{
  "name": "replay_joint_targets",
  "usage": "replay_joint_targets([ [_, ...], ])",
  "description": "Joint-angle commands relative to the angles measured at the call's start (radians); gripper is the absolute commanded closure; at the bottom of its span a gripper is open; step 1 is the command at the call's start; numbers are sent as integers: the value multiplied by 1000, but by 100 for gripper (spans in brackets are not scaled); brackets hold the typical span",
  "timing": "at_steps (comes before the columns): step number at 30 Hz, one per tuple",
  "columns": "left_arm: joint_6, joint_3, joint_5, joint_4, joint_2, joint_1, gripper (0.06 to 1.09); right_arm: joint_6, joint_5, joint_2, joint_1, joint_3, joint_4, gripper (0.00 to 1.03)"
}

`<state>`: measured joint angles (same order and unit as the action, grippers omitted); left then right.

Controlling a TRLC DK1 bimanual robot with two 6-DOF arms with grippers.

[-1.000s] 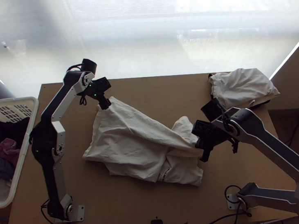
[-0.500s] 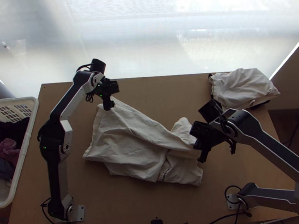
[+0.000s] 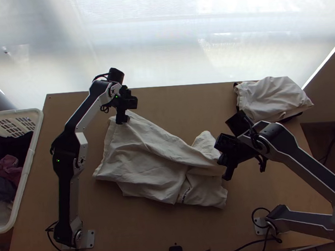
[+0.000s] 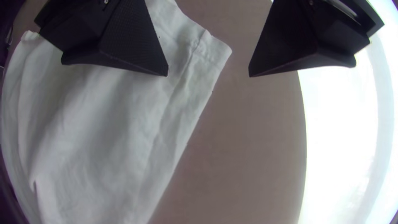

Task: Fold the t-shirt

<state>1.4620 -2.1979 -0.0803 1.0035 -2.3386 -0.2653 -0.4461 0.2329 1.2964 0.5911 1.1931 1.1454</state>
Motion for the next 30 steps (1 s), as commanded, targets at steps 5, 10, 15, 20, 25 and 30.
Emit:
replay_joint_targets([
  [5, 106, -31, 42, 122, -10, 34, 14, 0, 0, 4, -13, -7, -35, 100],
  [10, 86, -31, 40, 109, -28, 29, 14, 0, 0, 18, -5, 5, -39, 100],
  [15, 83, -33, 40, 93, -44, 17, 14, 4, 2, 17, -4, 10, -38, 100],
  [20, 70, -33, 40, 93, -54, 0, 34, 7, 0, 14, -4, 10, -38, 100],
  [25, 27, -33, 40, 73, -61, -6, 83, 9, 2, 14, -4, 13, -38, 100],
  [30, 27, -25, 42, 89, -61, 5, 83, 9, 2, 12, -4, 10, -38, 100],
])
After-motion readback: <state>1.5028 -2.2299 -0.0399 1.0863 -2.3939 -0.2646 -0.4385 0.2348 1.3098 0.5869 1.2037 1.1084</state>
